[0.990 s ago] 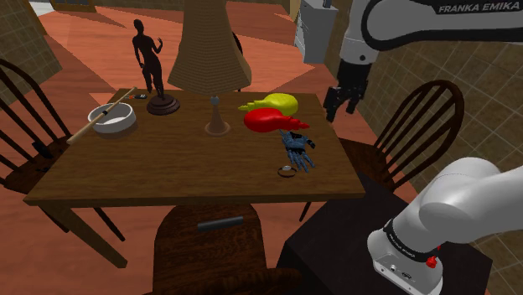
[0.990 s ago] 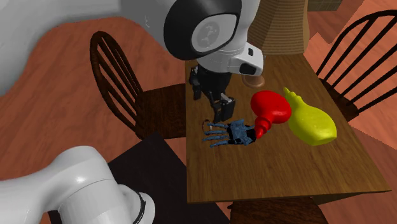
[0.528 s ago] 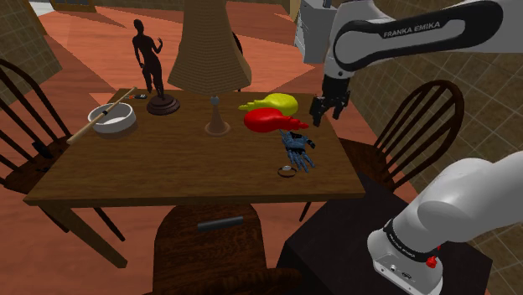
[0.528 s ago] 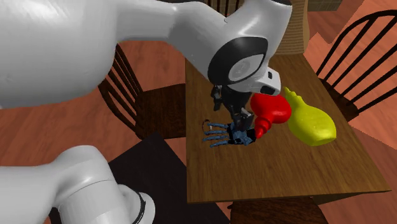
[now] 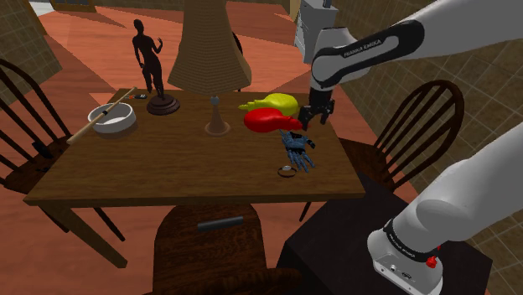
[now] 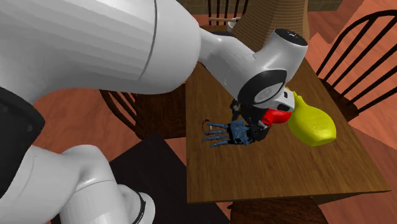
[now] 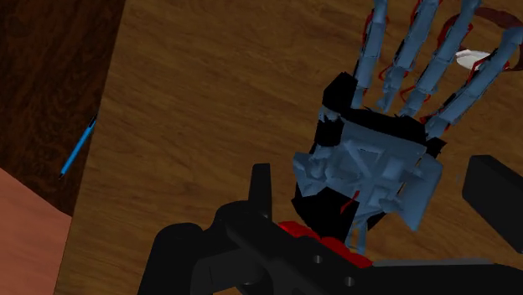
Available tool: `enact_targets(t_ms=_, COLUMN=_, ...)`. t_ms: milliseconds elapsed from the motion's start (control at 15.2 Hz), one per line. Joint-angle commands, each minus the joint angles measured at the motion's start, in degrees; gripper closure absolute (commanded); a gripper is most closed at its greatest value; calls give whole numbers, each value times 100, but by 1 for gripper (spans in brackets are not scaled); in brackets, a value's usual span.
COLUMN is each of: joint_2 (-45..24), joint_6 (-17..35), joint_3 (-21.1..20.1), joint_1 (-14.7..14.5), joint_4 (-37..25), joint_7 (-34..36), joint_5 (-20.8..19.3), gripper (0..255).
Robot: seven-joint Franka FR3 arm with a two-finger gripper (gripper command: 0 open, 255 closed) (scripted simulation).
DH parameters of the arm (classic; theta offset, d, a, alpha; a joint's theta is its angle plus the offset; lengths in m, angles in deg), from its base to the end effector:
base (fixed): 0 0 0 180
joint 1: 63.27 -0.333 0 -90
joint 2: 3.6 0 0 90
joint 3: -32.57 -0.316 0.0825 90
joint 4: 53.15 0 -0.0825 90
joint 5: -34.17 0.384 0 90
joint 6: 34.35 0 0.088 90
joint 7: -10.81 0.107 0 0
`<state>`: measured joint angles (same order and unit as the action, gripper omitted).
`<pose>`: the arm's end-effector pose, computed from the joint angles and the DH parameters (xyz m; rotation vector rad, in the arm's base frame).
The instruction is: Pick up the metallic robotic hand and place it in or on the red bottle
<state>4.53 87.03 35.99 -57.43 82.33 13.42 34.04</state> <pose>0.4626 -0.0756 0.3744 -3.1084 0.3195 0.1625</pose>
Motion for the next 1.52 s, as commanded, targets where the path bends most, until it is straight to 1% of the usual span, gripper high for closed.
enact_targets(t_ms=0, joint_2=-457, joint_6=275, joint_3=60, joint_1=51, joint_4=-182, joint_7=-45, joint_5=-8, gripper=0)
enact_targets(t_ms=132, joint_2=-889, joint_6=499, joint_3=106, joint_1=94, joint_4=-387, joint_7=-77, joint_5=3, gripper=0)
enact_targets(t_ms=198, joint_2=-954, joint_6=531, joint_3=112, joint_1=102, joint_4=-420, joint_7=-82, joint_5=5, gripper=0)
enact_targets(t_ms=660, joint_2=-1293, joint_6=1125, joint_3=110, joint_1=105, joint_4=-163, joint_7=-108, joint_5=40, gripper=0)
enact_targets(t_ms=1188, joint_2=-1293, joint_6=1124, joint_3=110, joint_1=105, joint_4=-164, joint_7=-108, joint_5=40, gripper=0)
enact_targets(t_ms=1254, joint_2=-1293, joint_6=1124, joint_3=110, joint_1=105, joint_4=-164, joint_7=-108, joint_5=40, gripper=255)
enact_targets(t_ms=1452, joint_2=-1293, joint_6=1125, joint_3=110, joint_1=105, joint_4=-163, joint_7=-108, joint_5=40, gripper=255)
